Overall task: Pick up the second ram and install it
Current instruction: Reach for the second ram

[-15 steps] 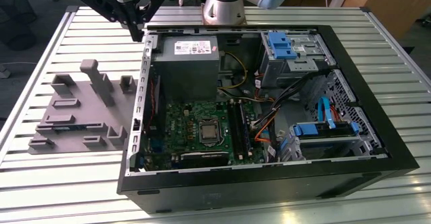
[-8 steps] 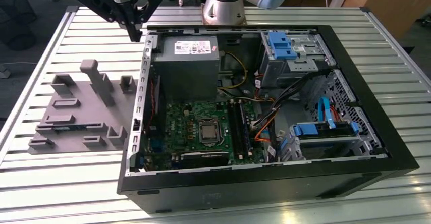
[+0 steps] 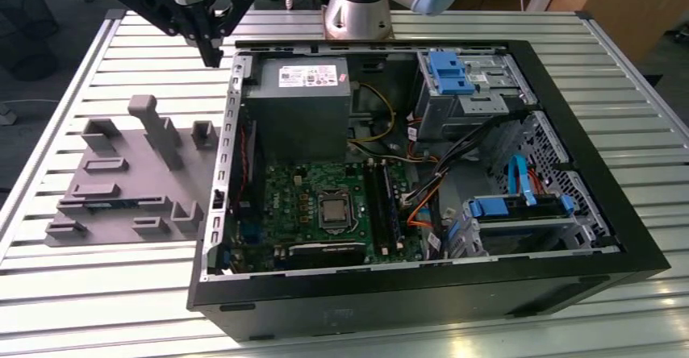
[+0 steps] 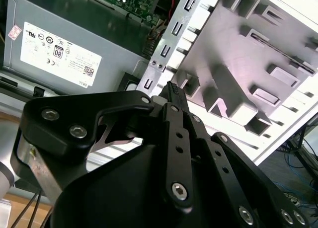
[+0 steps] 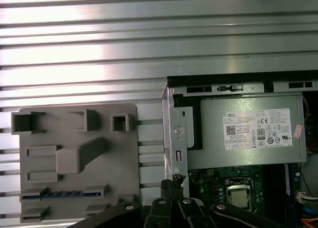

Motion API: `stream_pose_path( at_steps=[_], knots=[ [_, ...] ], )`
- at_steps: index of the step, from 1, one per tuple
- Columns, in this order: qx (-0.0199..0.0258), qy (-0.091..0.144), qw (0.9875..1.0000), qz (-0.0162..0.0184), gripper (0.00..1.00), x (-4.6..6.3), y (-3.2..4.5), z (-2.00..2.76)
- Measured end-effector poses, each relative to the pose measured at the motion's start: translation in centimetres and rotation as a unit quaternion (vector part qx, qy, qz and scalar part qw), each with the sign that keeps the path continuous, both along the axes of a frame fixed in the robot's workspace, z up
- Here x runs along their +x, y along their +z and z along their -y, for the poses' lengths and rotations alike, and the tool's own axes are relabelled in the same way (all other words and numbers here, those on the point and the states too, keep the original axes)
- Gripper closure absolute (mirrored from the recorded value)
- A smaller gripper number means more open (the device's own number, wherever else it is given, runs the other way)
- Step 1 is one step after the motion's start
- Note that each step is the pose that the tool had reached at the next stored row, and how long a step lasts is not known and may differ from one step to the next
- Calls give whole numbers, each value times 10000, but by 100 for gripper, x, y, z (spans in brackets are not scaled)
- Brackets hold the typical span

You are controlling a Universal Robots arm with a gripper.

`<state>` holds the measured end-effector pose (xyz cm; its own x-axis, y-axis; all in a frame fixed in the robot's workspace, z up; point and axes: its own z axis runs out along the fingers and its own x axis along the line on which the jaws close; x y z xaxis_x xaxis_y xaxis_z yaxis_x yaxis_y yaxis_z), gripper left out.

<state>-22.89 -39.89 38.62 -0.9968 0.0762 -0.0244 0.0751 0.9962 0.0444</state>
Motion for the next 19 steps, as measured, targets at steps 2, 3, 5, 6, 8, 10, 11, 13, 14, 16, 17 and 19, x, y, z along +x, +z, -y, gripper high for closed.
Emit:
stream_pose_path(
  at_steps=[2, 3, 5, 6, 8, 10, 11, 13, 14, 16, 17, 19],
  knots=[
    [0, 0, 10000, 0, 89, -12, -1, 0],
    [0, 0, 10000, 0, 89, -17, -1, 0],
    [0, 0, 10000, 0, 89, -29, -2, 0],
    [0, 0, 10000, 0, 89, -36, -2, 0],
    [0, 0, 10000, 0, 89, -48, -3, 0],
    [0, 0, 10000, 0, 89, -60, -4, 0],
    [0, 0, 10000, 0, 89, -67, -4, 0],
    [0, 0, 10000, 0, 89, -78, -4, 0],
    [0, 0, 10000, 0, 89, -84, -5, 0],
    [0, 0, 10000, 0, 89, -97, -6, 0],
    [0, 0, 10000, 0, 89, -104, -6, 0],
    [0, 0, 10000, 0, 89, -117, -6, 0]
  ],
)
